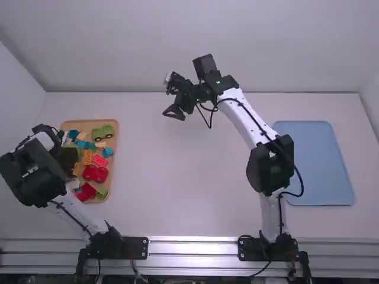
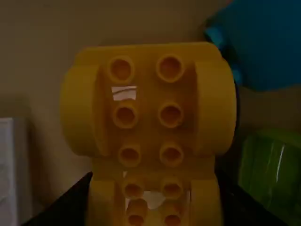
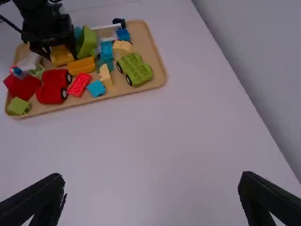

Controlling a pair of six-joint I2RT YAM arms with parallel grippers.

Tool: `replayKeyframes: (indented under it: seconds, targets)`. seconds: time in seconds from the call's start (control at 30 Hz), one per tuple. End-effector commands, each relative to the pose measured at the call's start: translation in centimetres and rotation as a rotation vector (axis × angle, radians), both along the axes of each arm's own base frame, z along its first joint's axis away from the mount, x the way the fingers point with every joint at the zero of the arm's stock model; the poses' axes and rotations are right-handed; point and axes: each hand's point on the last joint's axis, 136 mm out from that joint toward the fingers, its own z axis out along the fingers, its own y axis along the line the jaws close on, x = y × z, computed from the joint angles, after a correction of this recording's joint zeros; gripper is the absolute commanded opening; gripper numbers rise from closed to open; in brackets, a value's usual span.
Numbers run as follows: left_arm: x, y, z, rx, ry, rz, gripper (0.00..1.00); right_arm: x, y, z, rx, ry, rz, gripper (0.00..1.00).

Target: Assemble lego blocks to make yellow taxi

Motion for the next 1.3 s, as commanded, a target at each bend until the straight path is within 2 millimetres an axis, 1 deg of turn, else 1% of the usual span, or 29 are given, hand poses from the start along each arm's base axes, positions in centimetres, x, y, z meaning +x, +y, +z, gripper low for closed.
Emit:
replayKeyframes:
  seconds: [0.0, 0.1, 0.13, 0.2, 0.3, 0.33, 0.4, 0.47, 0.5, 0.53, 0.6, 0.63, 0.67, 0.7, 0.73, 0.77, 0.8, 0.83, 0.9, 0.93, 0.97, 1.0, 1.03, 1.07, 1.13, 1.17, 1.2, 1.23, 1.27]
  targets:
    - [0.6, -1.6, -0.6, -0.097, -0.068, -0.108, 0.36, -0.5, -0.4, 2.4, 0.026, -0.033, 0.001, 0.98]
    - [0.9, -1.4, 0.6, -0.104, -0.103, -0.158, 0.32, -0.6, -0.4, 2.5, 0.025, -0.030, 0.001, 0.99]
    - [0.8, -1.3, 1.8, -0.099, -0.116, -0.186, 0.30, -0.8, -0.5, 2.9, 0.027, -0.034, 0.001, 0.99]
    - [0.2, -1.2, 3.1, -0.079, -0.110, -0.223, 0.26, -1.1, -0.6, 3.5, 0.029, -0.040, 0.001, 0.99]
    - [-0.5, -1.4, 5.1, -0.032, -0.087, -0.280, 0.26, -1.4, -0.8, 4.3, 0.032, -0.064, 0.011, 0.99]
    - [-0.6, -1.7, 6.0, -0.012, -0.081, -0.319, 0.27, -1.6, -0.9, 4.7, 0.032, -0.080, 0.018, 0.99]
    - [0.0, -3.2, 7.8, 0.022, -0.110, -0.484, 0.31, -1.7, -0.9, 5.2, 0.036, -0.091, 0.019, 0.99]
    - [0.8, -4.7, 8.5, 0.025, -0.143, -0.601, 0.33, -1.7, -1.0, 5.4, 0.037, -0.094, 0.019, 0.99]
    - [2.1, -7.3, 9.5, 0.034, -0.184, -0.778, 0.36, -1.8, -1.0, 5.4, 0.037, -0.095, 0.019, 0.99]
    - [3.0, -9.2, 9.9, 0.042, -0.198, -0.889, 0.34, -1.8, -1.0, 5.5, 0.041, -0.094, 0.022, 0.99]
    - [4.1, -11.8, 10.2, 0.060, -0.193, -1.020, 0.34, -1.9, -1.1, 5.6, 0.049, -0.087, 0.028, 0.99]
    - [4.6, -13.1, 10.3, 0.067, -0.188, -1.091, 0.30, -1.9, -1.2, 5.7, 0.058, -0.083, 0.033, 0.99]
    - [5.1, -14.5, 10.3, 0.071, -0.185, -1.164, 0.30, -1.9, -1.4, 5.9, 0.069, -0.083, 0.038, 0.99]
    - [6.0, -16.9, 10.3, 0.084, -0.186, -1.301, 0.30, -2.0, -1.7, 6.2, 0.088, -0.070, 0.048, 0.99]
    - [6.5, -18.7, 10.3, 0.095, -0.187, -1.403, 0.30, -2.3, -1.9, 6.6, 0.102, -0.063, 0.058, 0.99]
    - [7.1, -20.8, 10.2, 0.110, -0.190, -1.526, 0.30, -2.7, -2.3, 6.9, 0.119, -0.058, 0.082, 0.99]
    - [7.5, -22.3, 10.1, 0.119, -0.193, -1.608, 0.30, -3.1, -2.6, 7.3, 0.131, -0.059, 0.103, 0.99]
    - [7.9, -24.6, 10.0, 0.133, -0.198, -1.728, 0.30, -3.8, -3.0, 7.7, 0.150, -0.063, 0.144, 0.99]
    - [8.5, -28.5, 9.7, 0.164, -0.213, -1.915, 0.30, -5.1, -4.1, 8.3, 0.181, -0.081, 0.213, 0.98]
    - [8.7, -29.6, 9.6, 0.175, -0.220, -1.965, 0.30, -5.4, -4.4, 8.4, 0.189, -0.087, 0.232, 0.98]
    - [8.7, -31.4, 9.5, 0.191, -0.232, -2.043, 0.27, -6.0, -5.0, 8.7, 0.202, -0.095, 0.259, 0.99]
    - [8.6, -34.0, 9.3, 0.213, -0.251, -2.139, 0.12, -6.6, -5.7, 8.9, 0.209, -0.097, 0.280, 0.99]
    - [8.4, -35.6, 9.1, 0.224, -0.263, -2.196, 0.02, -7.0, -6.1, 9.0, 0.210, -0.095, 0.288, 0.99]
    - [8.4, -35.9, 9.1, 0.225, -0.265, -2.204, 0.02, -7.1, -6.2, 9.1, 0.210, -0.094, 0.288, 0.99]
    - [7.4, -38.9, 8.5, 0.220, -0.270, -2.322, 0.02, -7.7, -6.9, 9.2, 0.211, -0.086, 0.298, 0.98]
    - [6.5, -40.7, 7.9, 0.209, -0.260, -2.405, 0.02, -8.0, -7.2, 9.2, 0.209, -0.082, 0.303, 0.98]
    - [6.3, -41.1, 7.8, 0.205, -0.257, -2.421, 0.02, -8.1, -7.3, 9.2, 0.208, -0.083, 0.304, 0.99]
    - [5.9, -41.9, 7.5, 0.200, -0.255, -2.455, 0.03, -8.2, -7.5, 9.2, 0.205, -0.085, 0.307, 0.99]
    - [4.9, -43.6, 6.9, 0.195, -0.249, -2.548, 0.04, -8.6, -7.9, 9.3, 0.201, -0.087, 0.311, 0.99]
